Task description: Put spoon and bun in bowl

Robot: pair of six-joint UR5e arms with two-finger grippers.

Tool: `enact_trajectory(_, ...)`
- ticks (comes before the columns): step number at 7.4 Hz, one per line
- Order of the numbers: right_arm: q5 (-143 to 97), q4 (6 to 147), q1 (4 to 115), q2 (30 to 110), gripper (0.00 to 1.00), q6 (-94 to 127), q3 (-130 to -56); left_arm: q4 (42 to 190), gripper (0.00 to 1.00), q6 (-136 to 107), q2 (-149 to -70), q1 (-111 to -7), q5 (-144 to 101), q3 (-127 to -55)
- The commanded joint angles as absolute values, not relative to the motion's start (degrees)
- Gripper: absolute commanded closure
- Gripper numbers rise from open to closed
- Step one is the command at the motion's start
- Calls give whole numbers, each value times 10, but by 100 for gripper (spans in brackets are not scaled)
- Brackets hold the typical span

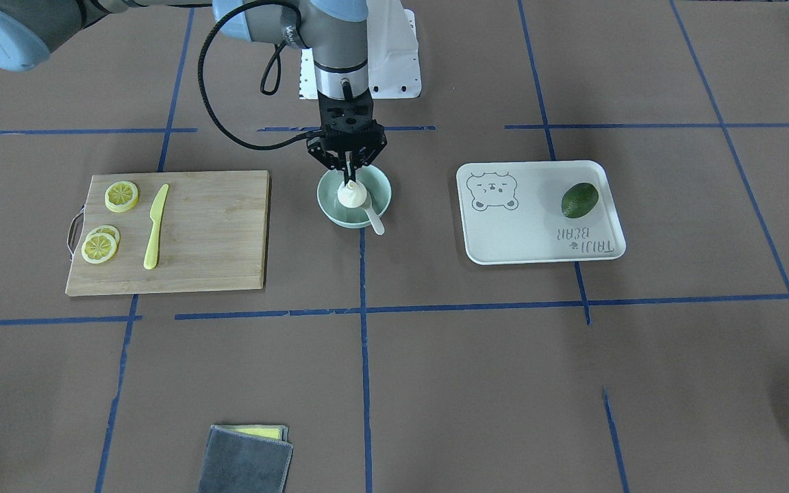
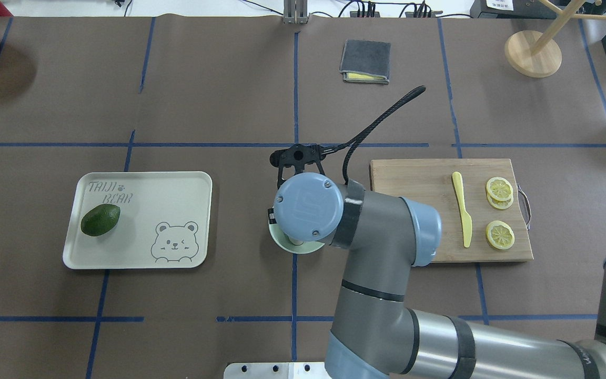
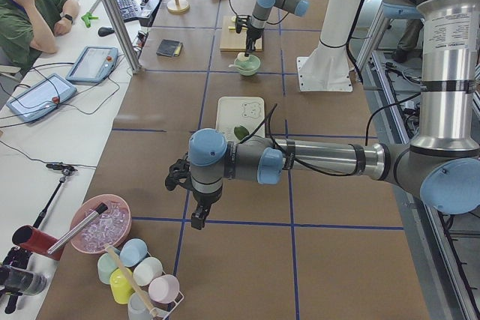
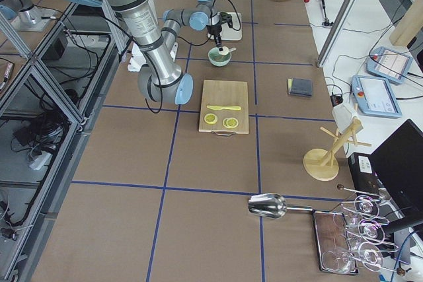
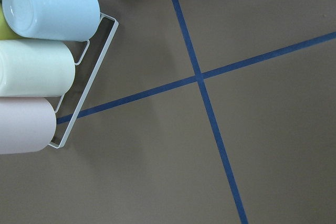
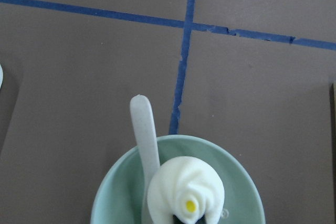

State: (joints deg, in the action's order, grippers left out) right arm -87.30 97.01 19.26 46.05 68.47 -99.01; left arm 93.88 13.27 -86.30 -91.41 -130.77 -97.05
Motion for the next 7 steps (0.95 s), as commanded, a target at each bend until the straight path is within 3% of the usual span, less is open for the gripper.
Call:
enact_trajectory(1,-832,973,168,450,1,689,-971,938,0,133,-864,-914,-1308,-971)
enact_trajectory(4,-878,989,209,455,0,645,-1014,939,0,133,-864,-914,-1308,-970)
enact_trajectory(7,-1064,1015,401,503,0,449,-1074,938,0,134,-858,-914,-1306,-966)
